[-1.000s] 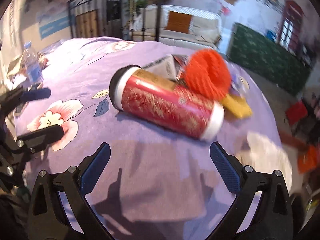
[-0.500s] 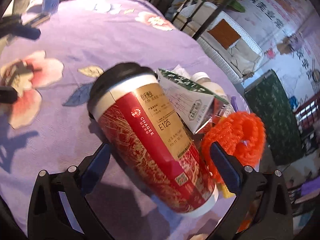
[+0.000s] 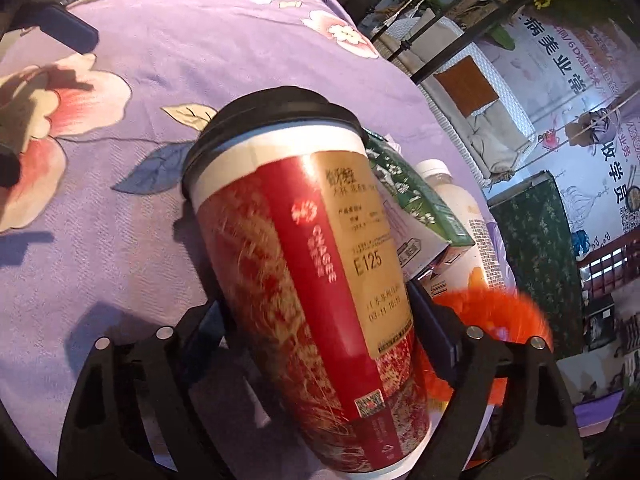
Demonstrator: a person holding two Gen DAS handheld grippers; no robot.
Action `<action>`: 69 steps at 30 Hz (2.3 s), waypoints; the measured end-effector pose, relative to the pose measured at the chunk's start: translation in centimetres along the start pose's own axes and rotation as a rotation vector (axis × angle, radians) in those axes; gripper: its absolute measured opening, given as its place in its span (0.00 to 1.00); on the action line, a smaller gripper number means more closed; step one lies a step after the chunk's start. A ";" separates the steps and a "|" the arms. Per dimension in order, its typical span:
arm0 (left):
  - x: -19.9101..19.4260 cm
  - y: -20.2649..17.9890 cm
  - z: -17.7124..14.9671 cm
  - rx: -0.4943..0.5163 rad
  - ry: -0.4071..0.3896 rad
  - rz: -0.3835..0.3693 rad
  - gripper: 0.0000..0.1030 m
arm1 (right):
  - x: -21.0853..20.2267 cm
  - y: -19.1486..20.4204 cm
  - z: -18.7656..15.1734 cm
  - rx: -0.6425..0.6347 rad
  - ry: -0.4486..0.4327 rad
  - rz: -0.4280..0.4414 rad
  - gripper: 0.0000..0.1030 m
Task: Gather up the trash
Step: 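Grasp the red CHAGEE cup with the right gripper while the left gripper approaches the green carton, then lift the red cup with the right gripper while the left gripper grasps the green carton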
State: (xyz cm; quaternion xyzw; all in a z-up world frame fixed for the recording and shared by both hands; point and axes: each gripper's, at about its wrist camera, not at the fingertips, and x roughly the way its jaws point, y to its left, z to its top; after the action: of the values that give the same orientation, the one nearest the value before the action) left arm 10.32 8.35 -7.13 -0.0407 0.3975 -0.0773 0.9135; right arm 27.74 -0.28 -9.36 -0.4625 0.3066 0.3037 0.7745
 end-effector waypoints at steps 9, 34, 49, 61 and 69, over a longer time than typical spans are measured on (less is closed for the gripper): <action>0.3 0.1 2.0 0.102 -0.018 -0.037 0.94 | -4.3 -0.8 -0.8 0.224 -0.106 0.107 0.73; 16.5 -6.2 15.1 0.867 0.168 -0.140 0.88 | -9.4 -4.5 -10.3 0.844 -0.181 0.040 0.74; 13.4 -6.4 12.9 0.720 0.075 -0.046 0.64 | -9.5 -2.3 -10.6 0.934 -0.234 0.052 0.74; 6.6 -3.7 9.9 0.320 -0.052 -0.096 0.57 | -10.4 -1.0 -12.2 0.984 -0.262 0.049 0.74; 2.3 -7.2 7.3 0.263 -0.139 -0.176 0.57 | -12.2 -0.5 -13.6 1.029 -0.288 0.035 0.74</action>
State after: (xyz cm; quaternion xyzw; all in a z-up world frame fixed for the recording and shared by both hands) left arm 16.38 1.01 -2.85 0.0391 0.3148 -0.2054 0.9259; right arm 17.82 -15.05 -5.06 0.0287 0.3142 0.1875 0.9302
